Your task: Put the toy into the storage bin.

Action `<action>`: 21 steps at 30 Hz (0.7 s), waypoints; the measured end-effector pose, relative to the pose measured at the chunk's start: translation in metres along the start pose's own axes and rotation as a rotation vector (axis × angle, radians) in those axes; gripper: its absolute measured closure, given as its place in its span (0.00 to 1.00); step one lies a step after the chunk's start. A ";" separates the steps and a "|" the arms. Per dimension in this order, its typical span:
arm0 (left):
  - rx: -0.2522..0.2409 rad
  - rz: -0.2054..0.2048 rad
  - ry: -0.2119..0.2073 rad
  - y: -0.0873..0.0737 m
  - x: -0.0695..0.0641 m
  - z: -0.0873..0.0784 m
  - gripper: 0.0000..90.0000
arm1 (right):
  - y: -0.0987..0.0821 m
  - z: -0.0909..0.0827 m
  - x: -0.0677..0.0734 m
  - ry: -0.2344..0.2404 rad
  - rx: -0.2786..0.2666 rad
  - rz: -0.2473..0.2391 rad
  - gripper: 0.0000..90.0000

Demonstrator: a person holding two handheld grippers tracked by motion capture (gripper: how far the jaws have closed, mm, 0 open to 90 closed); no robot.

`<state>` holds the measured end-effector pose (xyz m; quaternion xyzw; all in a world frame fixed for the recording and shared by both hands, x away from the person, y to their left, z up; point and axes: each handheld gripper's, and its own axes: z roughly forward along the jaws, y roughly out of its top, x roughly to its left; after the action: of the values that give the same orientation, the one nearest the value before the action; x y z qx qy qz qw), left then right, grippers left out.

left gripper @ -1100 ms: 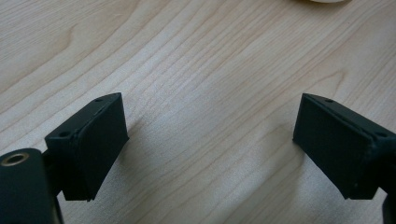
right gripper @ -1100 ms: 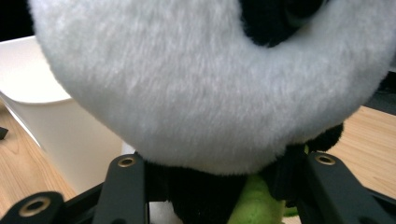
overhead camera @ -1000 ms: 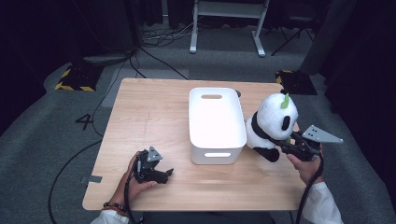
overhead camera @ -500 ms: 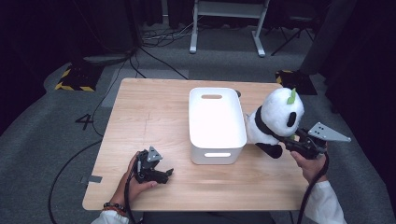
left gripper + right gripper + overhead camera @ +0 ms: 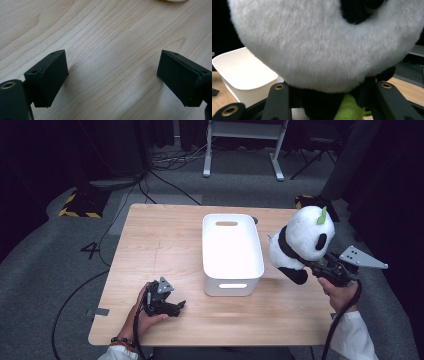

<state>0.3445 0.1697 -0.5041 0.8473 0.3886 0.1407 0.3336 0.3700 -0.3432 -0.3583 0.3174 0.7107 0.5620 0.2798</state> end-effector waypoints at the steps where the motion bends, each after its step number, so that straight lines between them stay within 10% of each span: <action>1: 0.000 0.000 0.000 0.000 0.000 0.000 0.11 | 0.001 0.000 0.000 -0.001 0.000 -0.001 0.58; 21: -0.002 -0.003 0.001 0.000 0.000 0.000 0.11 | 0.030 -0.003 0.009 0.022 -0.051 -0.028 0.58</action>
<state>0.3447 0.1694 -0.5043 0.8464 0.3898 0.1412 0.3343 0.3657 -0.3332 -0.3282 0.2939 0.7036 0.5795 0.2877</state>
